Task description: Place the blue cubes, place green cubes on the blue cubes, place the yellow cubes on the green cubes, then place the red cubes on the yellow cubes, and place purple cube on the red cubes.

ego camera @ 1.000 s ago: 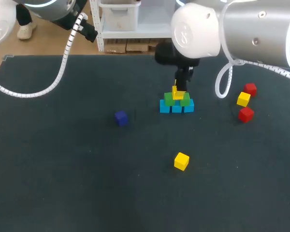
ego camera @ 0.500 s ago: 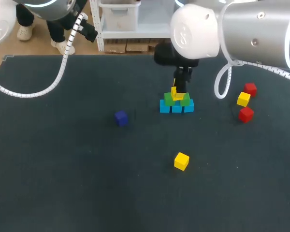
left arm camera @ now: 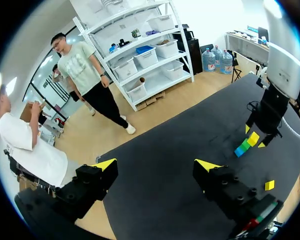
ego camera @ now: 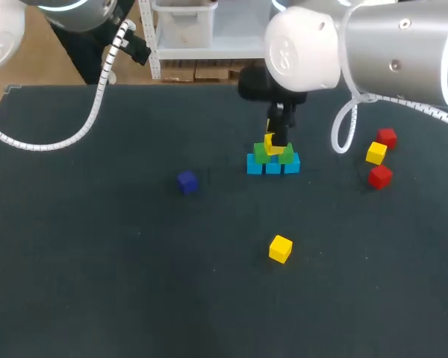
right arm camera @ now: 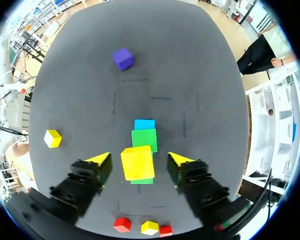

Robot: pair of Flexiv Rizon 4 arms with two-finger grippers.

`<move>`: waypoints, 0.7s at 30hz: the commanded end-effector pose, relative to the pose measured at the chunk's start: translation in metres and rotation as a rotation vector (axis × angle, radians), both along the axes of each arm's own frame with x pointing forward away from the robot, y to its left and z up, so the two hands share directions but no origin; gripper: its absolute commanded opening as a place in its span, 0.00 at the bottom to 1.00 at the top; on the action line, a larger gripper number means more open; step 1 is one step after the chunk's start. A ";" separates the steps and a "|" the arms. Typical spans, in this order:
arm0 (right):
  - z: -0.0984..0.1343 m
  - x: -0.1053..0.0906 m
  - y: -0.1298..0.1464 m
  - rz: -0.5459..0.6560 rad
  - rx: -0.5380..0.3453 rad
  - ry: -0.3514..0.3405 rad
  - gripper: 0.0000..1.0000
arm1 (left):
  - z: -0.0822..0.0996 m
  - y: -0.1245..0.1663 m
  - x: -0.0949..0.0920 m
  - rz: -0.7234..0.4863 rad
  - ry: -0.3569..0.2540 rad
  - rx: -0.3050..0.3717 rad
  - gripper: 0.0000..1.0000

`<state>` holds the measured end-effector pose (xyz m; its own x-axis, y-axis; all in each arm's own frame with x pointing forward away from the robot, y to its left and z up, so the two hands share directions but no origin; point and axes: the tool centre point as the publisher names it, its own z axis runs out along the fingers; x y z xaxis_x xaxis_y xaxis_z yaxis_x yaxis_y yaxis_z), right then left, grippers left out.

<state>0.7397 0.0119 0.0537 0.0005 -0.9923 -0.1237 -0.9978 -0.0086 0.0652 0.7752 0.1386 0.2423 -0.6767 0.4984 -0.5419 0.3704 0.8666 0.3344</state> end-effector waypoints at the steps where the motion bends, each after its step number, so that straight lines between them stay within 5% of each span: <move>1: 0.000 0.000 0.000 0.000 0.005 -0.003 0.44 | 0.000 0.001 0.000 -0.001 0.000 0.000 1.00; 9: 0.000 -0.001 0.002 -0.004 -0.001 -0.005 0.29 | 0.000 0.001 0.000 -0.001 0.000 0.000 1.00; 21: 0.001 -0.004 0.002 -0.009 0.001 -0.007 0.22 | 0.000 0.001 0.000 -0.001 0.000 0.000 1.00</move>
<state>0.7379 0.0150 0.0543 -0.0064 -0.9924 -0.1226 -0.9979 -0.0015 0.0641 0.7752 0.1386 0.2423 -0.6767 0.4984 -0.5419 0.3704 0.8666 0.3344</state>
